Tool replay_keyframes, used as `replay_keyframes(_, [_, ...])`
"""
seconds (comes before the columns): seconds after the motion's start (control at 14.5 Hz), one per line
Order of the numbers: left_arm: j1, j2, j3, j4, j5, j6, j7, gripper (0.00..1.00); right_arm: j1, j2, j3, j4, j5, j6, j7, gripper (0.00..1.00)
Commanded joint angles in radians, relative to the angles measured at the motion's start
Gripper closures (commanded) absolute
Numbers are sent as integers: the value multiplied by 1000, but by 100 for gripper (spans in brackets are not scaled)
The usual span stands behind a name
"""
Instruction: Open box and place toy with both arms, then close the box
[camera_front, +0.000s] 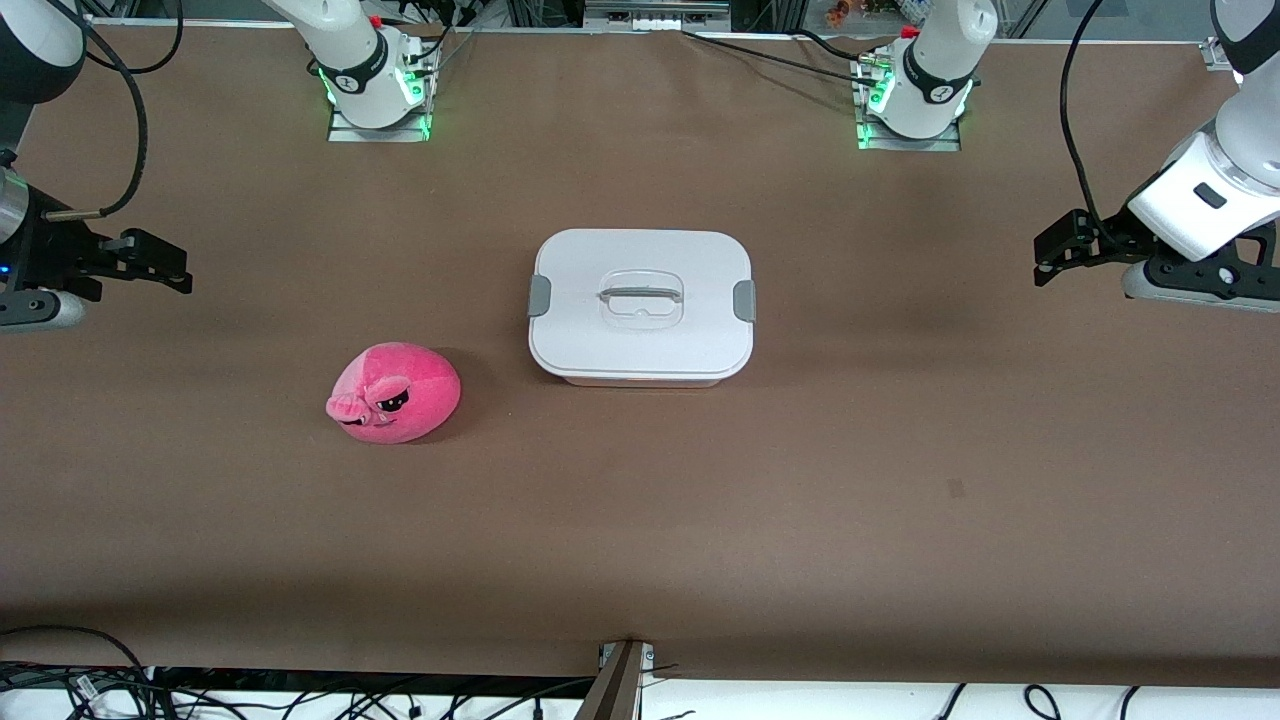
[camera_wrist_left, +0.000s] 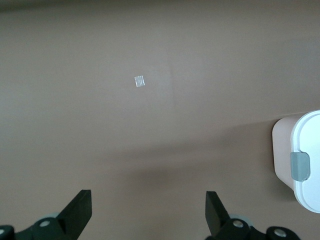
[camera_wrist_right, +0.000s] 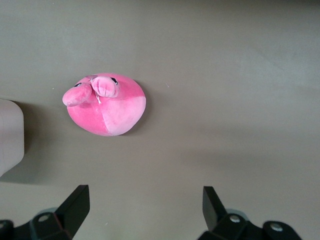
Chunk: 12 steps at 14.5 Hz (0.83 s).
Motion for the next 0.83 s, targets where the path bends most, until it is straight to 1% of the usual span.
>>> replay_keyframes(0.0, [3,8,0,24,-24,-22,-4,0,-6,16,3,16,13,0,-2,0])
replay_keyframes(0.76, [-1,8,-1,24,-24,-26,-5,0,-6,47,3,14,5,0,-1,0])
